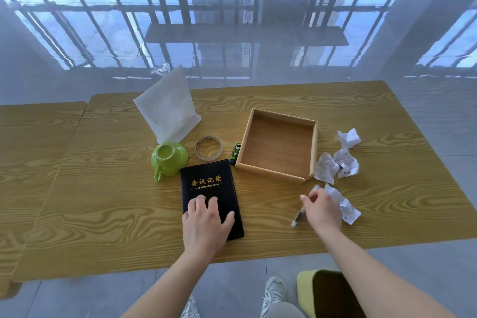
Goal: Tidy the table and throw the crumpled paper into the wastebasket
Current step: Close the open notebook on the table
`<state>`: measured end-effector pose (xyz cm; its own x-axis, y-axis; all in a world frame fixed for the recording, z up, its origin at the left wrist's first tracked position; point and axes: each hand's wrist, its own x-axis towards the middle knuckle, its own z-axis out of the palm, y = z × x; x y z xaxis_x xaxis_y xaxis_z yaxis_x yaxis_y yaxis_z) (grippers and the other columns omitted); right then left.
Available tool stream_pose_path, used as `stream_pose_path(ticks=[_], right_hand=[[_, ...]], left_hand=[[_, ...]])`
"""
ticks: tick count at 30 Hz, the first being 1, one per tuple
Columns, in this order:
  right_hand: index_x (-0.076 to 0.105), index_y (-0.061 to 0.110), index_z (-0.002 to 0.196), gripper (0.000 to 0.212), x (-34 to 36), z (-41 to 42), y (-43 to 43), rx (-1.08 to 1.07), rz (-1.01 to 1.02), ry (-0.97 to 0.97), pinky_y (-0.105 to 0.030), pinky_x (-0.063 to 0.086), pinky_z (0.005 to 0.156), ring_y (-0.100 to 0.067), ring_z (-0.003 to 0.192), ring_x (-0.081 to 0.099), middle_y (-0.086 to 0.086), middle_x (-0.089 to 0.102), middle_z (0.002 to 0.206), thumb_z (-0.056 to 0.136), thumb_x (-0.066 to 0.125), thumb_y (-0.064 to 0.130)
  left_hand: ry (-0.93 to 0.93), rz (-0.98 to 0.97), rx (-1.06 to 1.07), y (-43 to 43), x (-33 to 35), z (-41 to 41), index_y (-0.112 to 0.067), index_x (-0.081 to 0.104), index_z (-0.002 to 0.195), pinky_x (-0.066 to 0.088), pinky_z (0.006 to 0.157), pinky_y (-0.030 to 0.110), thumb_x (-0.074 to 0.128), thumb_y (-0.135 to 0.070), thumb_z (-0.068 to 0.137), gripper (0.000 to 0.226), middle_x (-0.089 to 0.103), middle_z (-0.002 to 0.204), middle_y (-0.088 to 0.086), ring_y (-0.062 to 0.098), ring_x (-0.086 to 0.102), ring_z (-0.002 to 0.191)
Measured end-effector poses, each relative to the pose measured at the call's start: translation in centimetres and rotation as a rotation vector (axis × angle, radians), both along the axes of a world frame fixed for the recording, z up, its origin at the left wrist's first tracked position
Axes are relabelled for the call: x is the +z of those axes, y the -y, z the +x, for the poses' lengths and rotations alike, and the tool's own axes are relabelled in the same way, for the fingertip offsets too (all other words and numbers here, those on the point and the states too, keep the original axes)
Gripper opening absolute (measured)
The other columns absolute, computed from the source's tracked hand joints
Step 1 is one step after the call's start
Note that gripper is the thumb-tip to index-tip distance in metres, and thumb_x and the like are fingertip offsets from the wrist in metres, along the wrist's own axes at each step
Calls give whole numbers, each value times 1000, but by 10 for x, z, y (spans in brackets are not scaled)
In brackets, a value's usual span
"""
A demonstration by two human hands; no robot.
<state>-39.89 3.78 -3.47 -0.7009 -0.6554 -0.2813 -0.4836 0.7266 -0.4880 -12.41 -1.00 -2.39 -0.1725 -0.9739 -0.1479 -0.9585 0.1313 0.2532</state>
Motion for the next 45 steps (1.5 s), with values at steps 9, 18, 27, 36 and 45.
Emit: stream_pose_path(ticks=[9,18,27,36,45], right_hand=[[49,16,91,22,-6,9,-1,-43,75,44,-31,38,59,-25,75,57,1,55,81,85,69,24],[65,17,89,10,-4,10,-12,2,82,88,-28,39,54,-18,69,61,2,65,75,80,65,21],[63,21,102,21,7,35,-20,-1,-76,180,-27,38,52,-11,65,61,6,64,68,81,67,19],[63,31,92,16,20,69,-8,151,-150,327,-37,59,63,-10,70,65,9,65,73,81,66,19],[65,23,115,30,33,135,46,404,-63,501,-39,63,67,-15,74,70,3,68,88,86,69,20]], left_hand=[[197,198,136,23,-6,-50,-12,7,154,33,102,57,46,-75,79,104,15,157,15,35,16,141],[223,201,68,18,-3,-45,-9,20,147,39,95,56,54,-47,82,82,22,152,15,36,23,134],[-66,292,32,25,14,-27,-14,46,131,43,102,51,53,-31,89,46,42,140,12,31,38,129],[-213,180,-33,29,53,3,-11,42,88,44,69,42,44,-11,88,2,55,86,8,31,47,75],[-613,119,186,26,79,70,-22,54,130,39,50,21,47,-2,85,49,66,73,-5,8,50,54]])
